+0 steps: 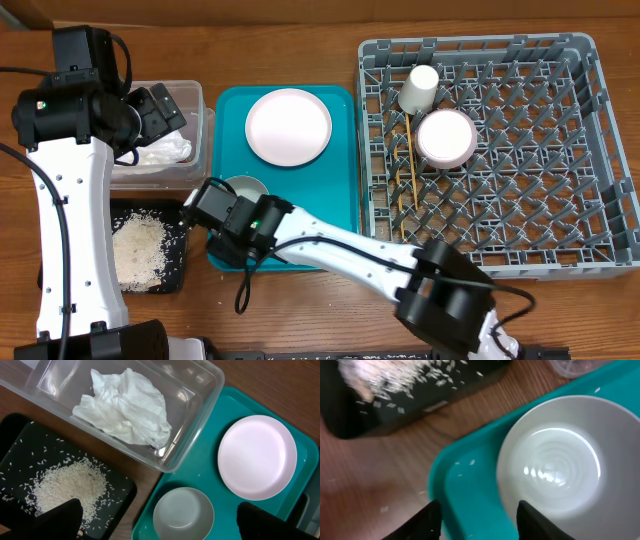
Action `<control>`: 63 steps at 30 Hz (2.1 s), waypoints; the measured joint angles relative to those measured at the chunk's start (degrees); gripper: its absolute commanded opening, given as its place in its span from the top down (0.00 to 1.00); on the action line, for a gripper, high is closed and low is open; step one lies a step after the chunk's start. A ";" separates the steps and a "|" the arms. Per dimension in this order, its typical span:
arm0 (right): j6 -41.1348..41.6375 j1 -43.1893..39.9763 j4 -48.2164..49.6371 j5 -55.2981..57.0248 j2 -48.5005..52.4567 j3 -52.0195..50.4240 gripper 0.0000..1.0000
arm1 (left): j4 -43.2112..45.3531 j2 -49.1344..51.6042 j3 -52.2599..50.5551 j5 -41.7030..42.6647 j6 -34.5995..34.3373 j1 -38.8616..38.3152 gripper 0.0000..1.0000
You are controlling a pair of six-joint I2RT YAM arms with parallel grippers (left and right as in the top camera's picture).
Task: Sort waste into correct bins and load items into the dishwasher
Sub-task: 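Move the right gripper to the small white bowl and grasp its rim, then lift the white bowl with the right gripper and carry it to the rack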
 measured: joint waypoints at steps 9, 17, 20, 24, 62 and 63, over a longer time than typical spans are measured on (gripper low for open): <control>-1.77 -1.29 0.46 3.82 2.99 0.00 0.68 | 0.00 0.00 0.00 0.00 0.00 0.02 0.00; -1.95 -1.95 -4.33 4.46 2.99 0.00 0.82 | 0.00 0.00 0.00 0.00 0.00 0.02 0.00; -2.10 -1.92 -5.73 4.44 2.99 0.00 0.90 | 0.00 0.00 0.00 0.00 0.00 0.02 0.00; -2.01 -1.95 -7.06 4.44 2.99 0.00 0.90 | 0.00 0.00 0.00 0.00 0.00 0.02 0.00; 18.62 -35.39 -44.02 -19.39 -17.68 24.06 0.96 | 0.00 0.00 0.00 0.00 0.00 0.02 0.00; 18.43 -37.16 -44.68 -21.16 -17.57 23.87 0.96 | 0.02 0.00 0.00 0.00 0.00 0.00 0.00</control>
